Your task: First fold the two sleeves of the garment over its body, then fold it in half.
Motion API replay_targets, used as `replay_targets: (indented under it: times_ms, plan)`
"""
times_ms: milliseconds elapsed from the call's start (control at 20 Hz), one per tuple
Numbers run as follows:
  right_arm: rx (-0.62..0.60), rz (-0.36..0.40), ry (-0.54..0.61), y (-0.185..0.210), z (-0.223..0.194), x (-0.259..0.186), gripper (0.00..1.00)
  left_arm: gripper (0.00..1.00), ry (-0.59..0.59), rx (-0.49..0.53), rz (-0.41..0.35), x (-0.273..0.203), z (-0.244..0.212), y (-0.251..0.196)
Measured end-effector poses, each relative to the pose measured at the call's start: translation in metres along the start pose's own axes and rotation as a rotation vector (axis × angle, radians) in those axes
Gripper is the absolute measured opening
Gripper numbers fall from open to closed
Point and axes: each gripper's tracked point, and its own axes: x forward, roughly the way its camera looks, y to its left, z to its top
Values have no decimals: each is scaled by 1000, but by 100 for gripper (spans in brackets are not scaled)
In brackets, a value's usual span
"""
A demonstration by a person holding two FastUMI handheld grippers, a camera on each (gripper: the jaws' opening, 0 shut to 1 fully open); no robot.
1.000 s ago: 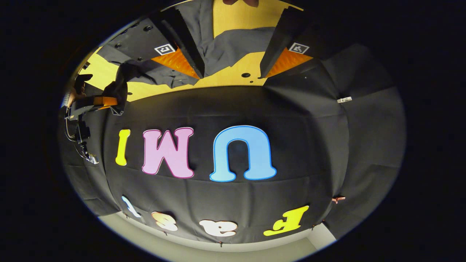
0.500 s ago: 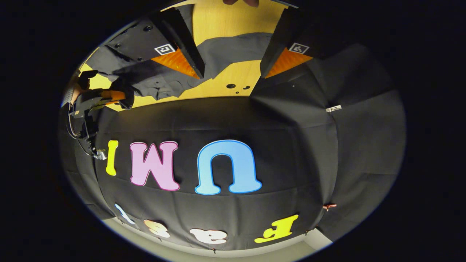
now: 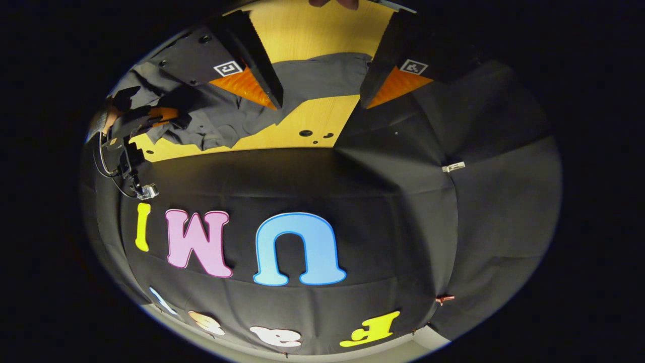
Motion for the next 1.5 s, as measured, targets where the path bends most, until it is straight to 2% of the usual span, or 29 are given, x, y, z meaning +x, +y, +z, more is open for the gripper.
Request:
replay_targets:
  times_ms: [100,150,200,250,300,350,400,450,500,550,600,650,850,950,1250,1500]
  plan:
    - [-1,17,38,9,-11,9,13,97,11,-5,12,7,-9,8]
    - [1,37,60,16,-17,14,27,97,18,-9,18,11,-16,12]
    - [0,52,77,21,-23,17,23,97,28,-13,25,15,-21,16]
    - [-3,68,92,26,-28,20,25,97,35,-20,32,19,-28,20]
    - [-11,77,105,29,-33,20,37,97,43,-24,46,23,-33,25]
    - [-19,87,115,32,-35,19,29,97,54,-25,58,28,-42,30]
    - [-20,102,120,36,-37,20,39,97,65,-26,65,31,-49,32]
    - [-20,117,120,41,-37,19,37,97,77,-25,73,35,-56,36]
    - [-17,132,122,44,-37,18,48,97,86,-21,82,40,-64,40]
    - [-12,151,129,48,-38,18,45,97,99,-20,88,45,-70,43]
    - [-7,171,135,52,-38,14,58,97,112,-21,95,51,-78,46]
    - [-5,185,139,54,-38,11,68,97,124,-28,99,56,-85,49]
    - [10,260,114,67,-28,-8,81,97,182,-58,127,82,-111,64]
    - [-2,253,78,60,-20,-22,87,98,203,-62,151,96,-123,76]
    - [-18,206,35,35,-29,-77,86,97,257,-97,189,129,-151,98]
    - [10,129,44,0,-52,-121,85,97,337,-135,173,146,-180,94]
